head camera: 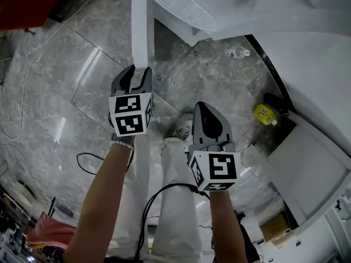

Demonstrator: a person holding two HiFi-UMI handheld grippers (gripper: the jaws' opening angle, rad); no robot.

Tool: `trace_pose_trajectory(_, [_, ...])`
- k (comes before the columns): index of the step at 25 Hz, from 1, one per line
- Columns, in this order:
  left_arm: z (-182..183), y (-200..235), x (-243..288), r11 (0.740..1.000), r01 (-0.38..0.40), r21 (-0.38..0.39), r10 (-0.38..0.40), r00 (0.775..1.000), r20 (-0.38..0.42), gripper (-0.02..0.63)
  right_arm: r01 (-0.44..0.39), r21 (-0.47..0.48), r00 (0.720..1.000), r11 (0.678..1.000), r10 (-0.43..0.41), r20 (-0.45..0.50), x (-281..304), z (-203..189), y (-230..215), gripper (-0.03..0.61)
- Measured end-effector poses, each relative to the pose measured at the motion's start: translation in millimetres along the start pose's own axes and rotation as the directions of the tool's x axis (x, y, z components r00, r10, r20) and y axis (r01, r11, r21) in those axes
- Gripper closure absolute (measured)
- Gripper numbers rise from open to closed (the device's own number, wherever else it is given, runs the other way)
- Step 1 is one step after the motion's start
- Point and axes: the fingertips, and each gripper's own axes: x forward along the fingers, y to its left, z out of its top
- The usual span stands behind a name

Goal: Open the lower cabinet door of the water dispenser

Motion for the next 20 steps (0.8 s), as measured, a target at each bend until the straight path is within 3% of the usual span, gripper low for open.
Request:
trace_pose_trajectory(9, [-2.8, 85.7, -21.9, 0.994, -0.103, -0.038, 0.104, 0.994, 0.034, 0.466, 0.026, -0.043, 0.999, 0.999, -0.027, -0.041, 11.9, -6.7, 19.7, 0.575])
trace_pose_trajectory(20, [21.5, 176.3, -17.0, 0.98, -0.186, -0.066, 0.19, 0.979, 0.067, 0.518, 0.049, -0.072, 0.996, 0.996, -0.054, -0.071, 28.3, -1.9, 31.5, 0.575])
